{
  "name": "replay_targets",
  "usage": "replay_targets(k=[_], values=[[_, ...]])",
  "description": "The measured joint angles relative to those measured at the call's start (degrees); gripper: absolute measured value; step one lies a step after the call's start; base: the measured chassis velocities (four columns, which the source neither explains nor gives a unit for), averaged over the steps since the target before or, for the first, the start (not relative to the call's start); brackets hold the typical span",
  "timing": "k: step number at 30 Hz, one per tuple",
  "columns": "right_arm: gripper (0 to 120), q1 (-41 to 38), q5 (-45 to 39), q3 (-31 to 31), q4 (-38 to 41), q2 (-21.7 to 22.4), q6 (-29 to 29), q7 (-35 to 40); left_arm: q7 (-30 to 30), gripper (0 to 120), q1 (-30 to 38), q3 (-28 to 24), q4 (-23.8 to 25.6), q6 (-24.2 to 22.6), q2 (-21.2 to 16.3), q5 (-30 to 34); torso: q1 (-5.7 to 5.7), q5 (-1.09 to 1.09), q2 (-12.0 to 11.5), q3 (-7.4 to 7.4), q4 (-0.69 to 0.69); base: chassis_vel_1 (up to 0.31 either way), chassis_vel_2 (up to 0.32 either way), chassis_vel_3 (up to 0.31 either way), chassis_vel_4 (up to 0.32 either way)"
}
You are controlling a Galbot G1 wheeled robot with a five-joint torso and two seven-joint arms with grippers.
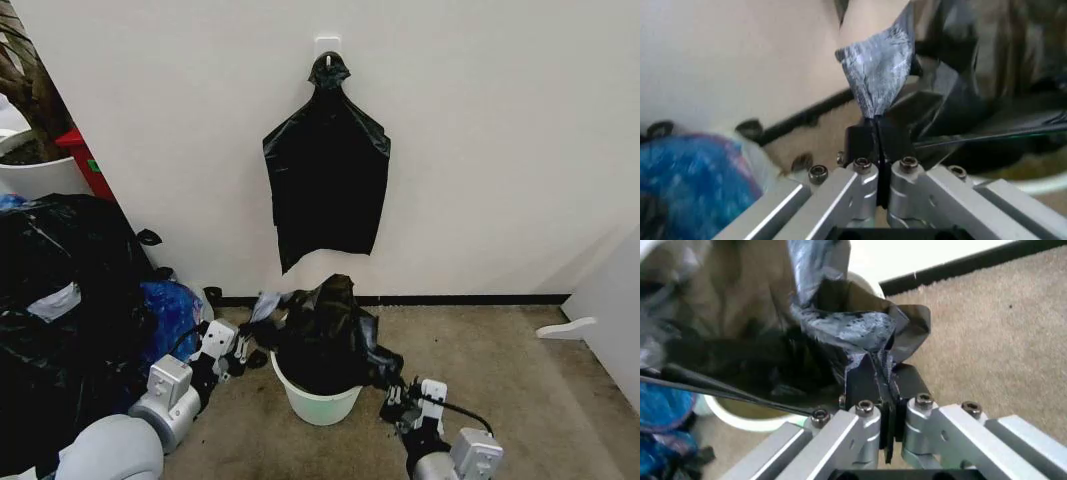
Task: Place the garbage bag over the trash bin.
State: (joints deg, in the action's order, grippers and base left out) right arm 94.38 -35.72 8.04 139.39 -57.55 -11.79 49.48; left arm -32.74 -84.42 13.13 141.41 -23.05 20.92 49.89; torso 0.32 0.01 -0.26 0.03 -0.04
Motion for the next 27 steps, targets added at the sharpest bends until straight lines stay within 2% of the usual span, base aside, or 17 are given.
replay_targets(k=[3, 4, 7, 16, 20, 24, 27], values=[[0, -0.5, -0.1, 0.4, -0.4, 0.2, -0.2, 0.2, -1.4, 0, 0.3, -0.1, 0.6, -1.0, -0.9, 1.9, 0.0, 0.0, 0.0, 0.0, 0.01, 0.0, 0.0, 0.0, 0.0], [0, -1.2, -0.2, 0.8, -0.8, 0.5, -0.4, 0.4, -3.2, 0, 1.1, -0.1, 1.5, -2.4, -1.5, 5.0, 0.0, 0.0, 0.0, 0.0, 0.01, 0.0, 0.0, 0.0, 0.0], [0, -2.4, -0.3, 2.0, -1.4, 1.1, -0.7, 0.5, -5.4, 0, 1.9, -0.2, 2.1, -4.6, -2.2, 8.8, 0.0, 0.01, 0.0, 0.0, 0.01, 0.0, 0.0, 0.0, 0.0], [0, -5.3, -4.1, 4.9, -1.9, 3.4, -6.4, 3.0, -9.3, 0, -1.0, -0.6, 2.2, -7.0, -2.8, 12.0, 0.0, 0.0, 0.0, 0.0, 0.01, 0.0, 0.0, 0.0, 0.0], [0, -6.0, -6.5, 6.2, -0.3, 5.9, -11.1, 4.6, -11.1, 0, -3.7, -0.6, 2.1, -7.9, -2.6, 14.1, 0.0, 0.0, 0.0, 0.0, 0.01, 0.0, 0.0, 0.0, 0.0], [0, -6.2, -6.8, 6.6, 0.3, 7.2, -12.7, 5.0, -11.5, 0, -4.6, -0.5, 2.0, -8.1, -2.4, 14.7, 0.0, 0.0, 0.0, 0.0, 0.0, 0.0, 0.0, 0.0, 0.0], [0, -8.2, -6.2, 6.4, -0.5, 9.1, -15.2, 5.0, -11.8, 0, -3.6, -3.8, 1.9, -8.5, -0.7, 15.2, 0.0, 0.02, 0.0, 0.0, 0.0, 0.0, 0.0, 0.0, 0.0]])
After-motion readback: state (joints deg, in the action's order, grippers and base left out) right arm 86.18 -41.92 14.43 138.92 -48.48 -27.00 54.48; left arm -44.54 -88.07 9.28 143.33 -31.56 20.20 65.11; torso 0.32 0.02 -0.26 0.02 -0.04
